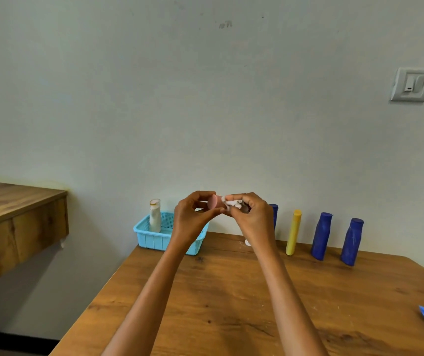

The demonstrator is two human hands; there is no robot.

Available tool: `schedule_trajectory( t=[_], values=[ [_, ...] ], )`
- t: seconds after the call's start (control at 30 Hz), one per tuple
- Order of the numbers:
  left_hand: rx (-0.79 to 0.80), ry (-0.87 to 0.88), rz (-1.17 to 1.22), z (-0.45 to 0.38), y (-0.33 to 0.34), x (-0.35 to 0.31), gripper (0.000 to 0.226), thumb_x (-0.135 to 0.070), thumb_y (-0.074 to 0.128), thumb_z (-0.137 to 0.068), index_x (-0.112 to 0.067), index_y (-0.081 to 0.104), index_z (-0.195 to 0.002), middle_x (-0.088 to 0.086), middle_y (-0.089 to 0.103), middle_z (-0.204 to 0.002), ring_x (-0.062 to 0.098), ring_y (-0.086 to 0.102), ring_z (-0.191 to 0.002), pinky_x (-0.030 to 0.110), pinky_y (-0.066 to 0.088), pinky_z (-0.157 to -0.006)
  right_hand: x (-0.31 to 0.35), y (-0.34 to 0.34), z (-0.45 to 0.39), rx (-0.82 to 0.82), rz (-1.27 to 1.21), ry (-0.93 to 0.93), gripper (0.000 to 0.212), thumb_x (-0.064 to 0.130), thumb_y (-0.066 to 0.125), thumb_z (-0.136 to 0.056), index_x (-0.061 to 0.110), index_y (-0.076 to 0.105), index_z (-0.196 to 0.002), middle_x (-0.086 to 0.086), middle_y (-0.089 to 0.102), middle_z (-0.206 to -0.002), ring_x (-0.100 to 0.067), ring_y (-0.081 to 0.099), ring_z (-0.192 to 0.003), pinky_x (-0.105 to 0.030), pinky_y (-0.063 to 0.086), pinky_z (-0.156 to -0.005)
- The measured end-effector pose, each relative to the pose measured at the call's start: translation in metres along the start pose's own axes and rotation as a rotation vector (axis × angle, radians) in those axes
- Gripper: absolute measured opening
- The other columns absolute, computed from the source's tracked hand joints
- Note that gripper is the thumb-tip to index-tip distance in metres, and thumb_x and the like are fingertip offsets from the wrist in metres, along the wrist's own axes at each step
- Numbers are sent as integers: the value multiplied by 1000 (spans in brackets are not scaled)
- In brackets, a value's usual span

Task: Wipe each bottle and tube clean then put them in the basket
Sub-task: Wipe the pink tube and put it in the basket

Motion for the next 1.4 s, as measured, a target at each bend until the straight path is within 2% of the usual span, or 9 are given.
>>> schedule_trajectory(
  t=[0.13,0.27,0.37,0.63,0.8,1.03,1.23,1.33,1.4],
  values=[
    [10,-20,-16,1,2,1,36,-18,80,-70,-17,65,-102,-6,66,-94,7,64,-81,9,49,-69,-3,0,7,-102,73,-9,25,9,67,-84,10,70,-108,-5,69,-103,-12,63,-95,-22,55,-79],
    [-27,-61,39,0,-12,4,30,-17,79,-72,-21,64,-98,-9,67,-91,8,64,-82,8,49,-69,16,17,10,-25,52,-111,24,9,71,-81,13,71,-105,-3,69,-99,-8,63,-89,-11,50,-73],
    [-46,-87,33,2,-19,5,31,-18,80,-72,-20,65,-98,-12,66,-92,6,64,-83,7,48,-68,6,13,11,-32,75,-41,22,10,70,-81,13,71,-103,-6,67,-95,-13,63,-84,-9,45,-66],
    [-78,-71,44,1,-22,1,27,-19,78,-74,-17,64,-96,-8,66,-87,1,62,-77,7,47,-67,22,16,14,6,75,-77,25,14,71,-81,14,70,-107,2,65,-99,-2,57,-86,-5,44,-70],
    [-102,-110,57,1,-25,3,33,-21,79,-72,-17,62,-100,-6,65,-92,7,62,-81,13,51,-67,6,6,-16,5,170,63,18,21,67,-84,10,72,-98,-9,70,-97,-16,63,-87,-21,49,-70],
    [-150,-64,114,-2,-42,-7,34,-21,79,-73,-16,60,-101,-4,65,-94,8,63,-84,13,52,-71,43,20,-13,77,206,-72,24,21,70,-83,11,71,-105,-5,70,-97,-5,57,-83,1,36,-61],
    [-141,-30,154,-1,-35,-21,33,-14,78,-73,-12,61,-101,-1,65,-96,8,62,-85,11,51,-71,31,-4,-37,-5,215,74,20,16,65,-86,8,71,-104,-9,71,-103,-20,66,-94,-20,50,-74],
    [-169,-36,188,-2,-41,-18,32,-14,79,-73,-15,61,-100,-4,64,-93,8,62,-85,12,51,-71,44,8,-31,37,212,12,21,17,66,-86,11,71,-105,-6,71,-102,-10,62,-89,-5,40,-67],
    [-164,-30,198,-3,-43,-18,33,-13,78,-73,-15,61,-100,-3,65,-94,10,63,-85,13,52,-71,45,14,-21,75,207,-22,23,18,68,-84,12,71,-106,-4,70,-100,-6,58,-85,-4,39,-65]
  ],
)
Point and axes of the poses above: each hand's wrist, its own z-axis away from the middle knuckle, its own y-axis out of the palm, x = y × z, the point moved 9 cm from there along -z, towards the middle knuckle
